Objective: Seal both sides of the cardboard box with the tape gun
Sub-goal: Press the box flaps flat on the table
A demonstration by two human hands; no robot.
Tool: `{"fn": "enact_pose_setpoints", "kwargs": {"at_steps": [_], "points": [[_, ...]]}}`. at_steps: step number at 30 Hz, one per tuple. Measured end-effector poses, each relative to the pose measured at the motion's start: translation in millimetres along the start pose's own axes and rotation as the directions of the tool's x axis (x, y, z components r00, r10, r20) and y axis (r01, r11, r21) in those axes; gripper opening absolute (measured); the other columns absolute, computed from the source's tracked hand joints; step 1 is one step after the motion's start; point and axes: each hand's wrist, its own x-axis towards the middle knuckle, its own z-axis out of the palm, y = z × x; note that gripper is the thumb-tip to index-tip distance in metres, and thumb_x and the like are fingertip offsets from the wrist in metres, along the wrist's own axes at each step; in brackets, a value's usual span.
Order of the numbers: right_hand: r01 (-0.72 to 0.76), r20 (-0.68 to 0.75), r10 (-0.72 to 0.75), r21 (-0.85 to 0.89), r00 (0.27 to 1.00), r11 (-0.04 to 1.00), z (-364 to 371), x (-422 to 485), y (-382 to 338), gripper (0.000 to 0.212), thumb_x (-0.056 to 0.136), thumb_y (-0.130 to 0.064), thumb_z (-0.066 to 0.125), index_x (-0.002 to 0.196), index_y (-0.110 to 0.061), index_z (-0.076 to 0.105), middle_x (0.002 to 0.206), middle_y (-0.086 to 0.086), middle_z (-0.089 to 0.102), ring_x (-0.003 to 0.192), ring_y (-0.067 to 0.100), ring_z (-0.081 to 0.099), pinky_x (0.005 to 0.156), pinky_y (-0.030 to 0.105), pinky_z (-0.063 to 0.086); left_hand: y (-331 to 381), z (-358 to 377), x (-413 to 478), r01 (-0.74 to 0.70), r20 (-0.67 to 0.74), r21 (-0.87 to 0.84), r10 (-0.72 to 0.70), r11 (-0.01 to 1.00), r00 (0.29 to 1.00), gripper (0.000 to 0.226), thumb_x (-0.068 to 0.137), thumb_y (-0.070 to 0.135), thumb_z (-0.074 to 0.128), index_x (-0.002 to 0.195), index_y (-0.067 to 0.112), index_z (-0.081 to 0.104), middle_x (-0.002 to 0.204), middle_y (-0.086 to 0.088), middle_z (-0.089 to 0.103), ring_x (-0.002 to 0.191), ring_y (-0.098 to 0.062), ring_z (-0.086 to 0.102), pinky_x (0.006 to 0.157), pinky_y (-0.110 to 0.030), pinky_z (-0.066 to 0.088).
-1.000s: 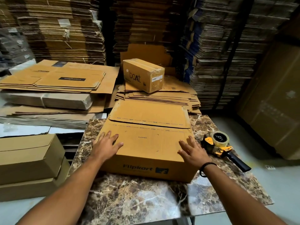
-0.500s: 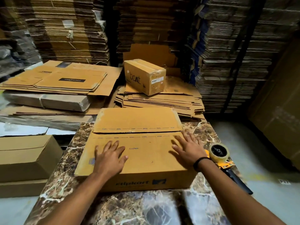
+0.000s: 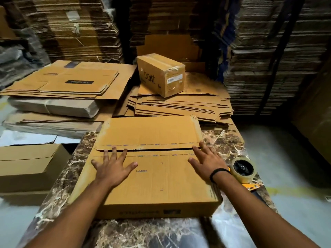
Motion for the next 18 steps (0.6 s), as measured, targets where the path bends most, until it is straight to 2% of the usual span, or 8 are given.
{"fn": "enact_pose_setpoints", "kwargs": {"at_steps": [3, 6, 9, 11, 13, 15, 16, 18], "points": [[-0.017, 0.011, 0.016, 0.103, 1.0, 0.995, -6, -2, -2, 0.062, 0.09, -0.068, 0.027, 0.146, -0.044, 0.016, 0.159, -0.014, -0.002, 0.146, 0.02, 0.01, 0.115, 0.045, 0.017, 5, -3, 2, -0.003, -0.025, -0.027, 0.003, 1.0, 1.0, 0.09, 0.071, 0.086, 0.006, 0.147, 0.038, 0.008, 0.158, -0.005, -0.002, 0.143, -0.032, 0.001, 0.103, -0.069, 0.004], [-0.043, -0.115, 0.081, 0.303, 0.99, 0.952, -10, -9, 12, 0.05, 0.096, -0.051, 0.036, 0.144, -0.039, 0.027, 0.158, -0.011, 0.013, 0.141, 0.019, 0.026, 0.113, 0.045, 0.028, 25, -2, 2, -0.116, -0.121, -0.021, 0.113, 0.993, 0.986, 0.084, 0.077, 0.081, 0.013, 0.147, 0.033, 0.016, 0.158, -0.004, 0.005, 0.144, -0.027, 0.001, 0.106, -0.065, -0.001], [-0.219, -0.182, 0.286, 0.317, 0.941, 0.923, -11, -23, 55, 0.049, 0.091, -0.019, 0.049, 0.138, -0.031, 0.041, 0.153, -0.003, 0.032, 0.132, 0.023, 0.04, 0.106, 0.04, 0.039, 71, 0, -3, -0.326, -0.13, -0.066, 0.316, 0.943, 0.94, 0.075, 0.084, 0.071, 0.021, 0.147, 0.031, 0.017, 0.157, -0.001, 0.001, 0.144, -0.021, -0.006, 0.111, -0.057, -0.004], [-0.396, -0.165, 0.458, 0.305, 0.874, 0.866, -10, -40, 90, 0.049, 0.083, -0.03, 0.059, 0.13, -0.022, 0.048, 0.138, 0.007, 0.046, 0.119, 0.031, 0.05, 0.097, 0.041, 0.046, 103, 1, -8, -0.436, -0.107, -0.1, 0.426, 0.894, 0.898, 0.07, 0.088, 0.066, 0.024, 0.148, 0.031, 0.014, 0.157, 0.001, -0.002, 0.143, -0.018, -0.008, 0.113, -0.052, -0.006], [-0.558, -0.1, 0.608, 0.303, 0.788, 0.773, -8, -61, 121, 0.068, 0.067, -0.056, 0.063, 0.122, -0.017, 0.049, 0.123, 0.012, 0.051, 0.11, 0.035, 0.054, 0.091, 0.042, 0.049, 132, 2, -10, -0.521, -0.083, -0.134, 0.515, 0.843, 0.853, 0.068, 0.09, 0.064, 0.026, 0.148, 0.031, 0.013, 0.157, 0.002, -0.003, 0.143, -0.015, -0.009, 0.114, -0.049, -0.007], [-0.669, 0.047, 0.682, 0.253, 0.73, 0.698, 6, -75, 148, 0.07, 0.058, -0.056, 0.06, 0.115, -0.016, 0.049, 0.119, 0.012, 0.053, 0.109, 0.034, 0.056, 0.09, 0.041, 0.049, 152, 4, -10, -0.559, -0.063, -0.131, 0.556, 0.819, 0.829, 0.068, 0.089, 0.064, 0.025, 0.148, 0.032, 0.011, 0.157, 0.003, -0.003, 0.143, -0.014, -0.009, 0.114, -0.049, -0.008], [-0.684, 0.125, 0.675, 0.223, 0.727, 0.695, 18, -76, 162, 0.065, 0.057, -0.055, 0.058, 0.109, -0.017, 0.05, 0.117, 0.012, 0.056, 0.107, 0.033, 0.057, 0.088, 0.04, 0.05, 157, 4, -9, -0.56, -0.057, -0.108, 0.557, 0.821, 0.828, 0.069, 0.089, 0.066, 0.024, 0.148, 0.033, 0.01, 0.157, 0.004, -0.004, 0.143, -0.014, -0.009, 0.114, -0.049, -0.008], [-0.616, 0.241, 0.57, 0.227, 0.786, 0.754, 35, -75, 173, 0.057, 0.062, -0.049, 0.058, 0.11, -0.019, 0.052, 0.119, 0.01, 0.059, 0.104, 0.031, 0.058, 0.086, 0.036, 0.05, 161, 7, -5, -0.544, -0.045, -0.056, 0.542, 0.837, 0.839, 0.075, 0.084, 0.073, 0.014, 0.148, 0.034, 0.006, 0.155, 0.006, -0.008, 0.143, -0.013, -0.009, 0.113, -0.049, -0.01]]}}
